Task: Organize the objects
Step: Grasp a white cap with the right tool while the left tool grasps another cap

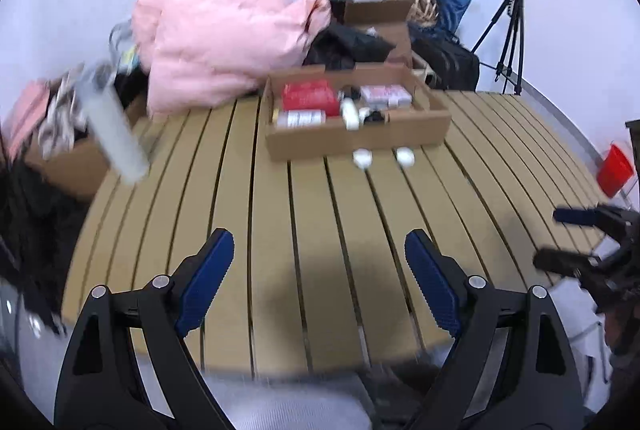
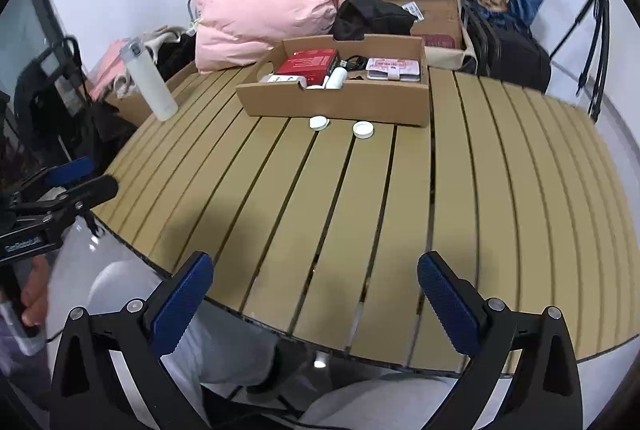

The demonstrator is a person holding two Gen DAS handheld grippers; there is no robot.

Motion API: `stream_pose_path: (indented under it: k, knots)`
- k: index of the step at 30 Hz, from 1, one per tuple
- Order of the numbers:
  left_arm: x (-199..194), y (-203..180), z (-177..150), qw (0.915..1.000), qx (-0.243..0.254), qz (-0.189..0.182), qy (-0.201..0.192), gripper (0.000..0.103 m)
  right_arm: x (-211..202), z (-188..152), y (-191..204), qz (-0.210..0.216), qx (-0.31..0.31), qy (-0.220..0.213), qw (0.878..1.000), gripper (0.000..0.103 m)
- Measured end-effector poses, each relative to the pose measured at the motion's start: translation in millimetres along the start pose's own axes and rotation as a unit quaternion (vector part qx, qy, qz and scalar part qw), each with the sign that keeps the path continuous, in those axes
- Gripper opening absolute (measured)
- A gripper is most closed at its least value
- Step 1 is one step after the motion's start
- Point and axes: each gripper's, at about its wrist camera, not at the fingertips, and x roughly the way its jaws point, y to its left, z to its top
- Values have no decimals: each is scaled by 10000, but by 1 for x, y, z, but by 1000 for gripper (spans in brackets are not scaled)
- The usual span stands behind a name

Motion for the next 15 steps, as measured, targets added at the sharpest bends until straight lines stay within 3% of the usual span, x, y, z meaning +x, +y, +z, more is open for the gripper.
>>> stream_pose_path:
  k: [3,7,9,11,12,14,15]
  knots:
    - [39,-10,29,9986,408,-235,-235,85,22,12,-13,575,333,31,9978,103]
    - [110,-30,55,9915,1233,-384,-185,83,65,50,-25,313,323,-4,9990,100]
    - [144,-36,57,9862,1548,-587,-69,82,91,69,-29,4,160,-99,9998,80]
    - [183,-39,55,9842,1594,-729,240,80,115,81,-31,-115,1,-114,9999,67]
    - [199,-41,53,9843,1549,-751,384,79,128,86,-34,-40,-29,-152,9999,65]
    - [222,-44,50,9848,1413,-802,615,61,153,94,-40,1,-72,-233,9997,65]
    - [230,-44,50,9849,1357,-836,684,58,169,98,-43,-68,-100,-232,9997,64]
